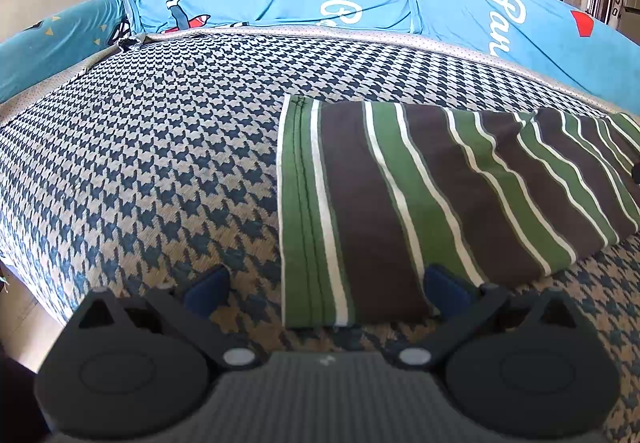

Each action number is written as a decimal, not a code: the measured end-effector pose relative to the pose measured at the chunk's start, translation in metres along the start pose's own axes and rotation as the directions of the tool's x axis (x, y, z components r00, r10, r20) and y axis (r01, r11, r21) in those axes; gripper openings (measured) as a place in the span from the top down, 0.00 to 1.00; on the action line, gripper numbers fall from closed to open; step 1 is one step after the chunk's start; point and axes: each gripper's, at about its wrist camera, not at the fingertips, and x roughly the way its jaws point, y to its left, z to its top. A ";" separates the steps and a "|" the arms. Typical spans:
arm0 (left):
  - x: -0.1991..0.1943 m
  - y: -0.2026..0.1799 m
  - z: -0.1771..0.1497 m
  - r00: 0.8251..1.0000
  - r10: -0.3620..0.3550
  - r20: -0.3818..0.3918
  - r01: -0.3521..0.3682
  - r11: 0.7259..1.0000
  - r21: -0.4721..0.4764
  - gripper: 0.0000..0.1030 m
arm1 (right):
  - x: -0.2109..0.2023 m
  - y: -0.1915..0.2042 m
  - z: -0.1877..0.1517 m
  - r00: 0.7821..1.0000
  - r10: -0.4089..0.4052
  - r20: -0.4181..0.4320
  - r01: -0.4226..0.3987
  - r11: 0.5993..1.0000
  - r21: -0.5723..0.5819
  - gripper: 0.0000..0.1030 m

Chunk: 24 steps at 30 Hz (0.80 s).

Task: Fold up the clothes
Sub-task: 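Move the open right gripper back over the folded bundle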

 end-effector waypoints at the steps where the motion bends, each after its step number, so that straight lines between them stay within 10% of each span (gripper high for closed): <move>1: 0.000 0.000 0.000 1.000 0.000 0.000 0.000 1.000 0.000 0.00 | 0.003 0.002 -0.001 1.000 -0.005 -0.009 0.005 1.000 -0.008 0.00; 19: -0.004 0.005 0.002 1.000 -0.026 -0.015 0.026 1.000 0.003 0.00 | -0.004 0.001 -0.022 0.985 -0.120 -0.124 0.108 0.989 -0.103 0.00; 24: -0.017 0.010 0.008 1.000 -0.016 0.021 0.016 1.000 -0.016 0.00 | -0.026 0.010 -0.018 0.989 -0.141 -0.038 0.137 0.986 -0.099 0.00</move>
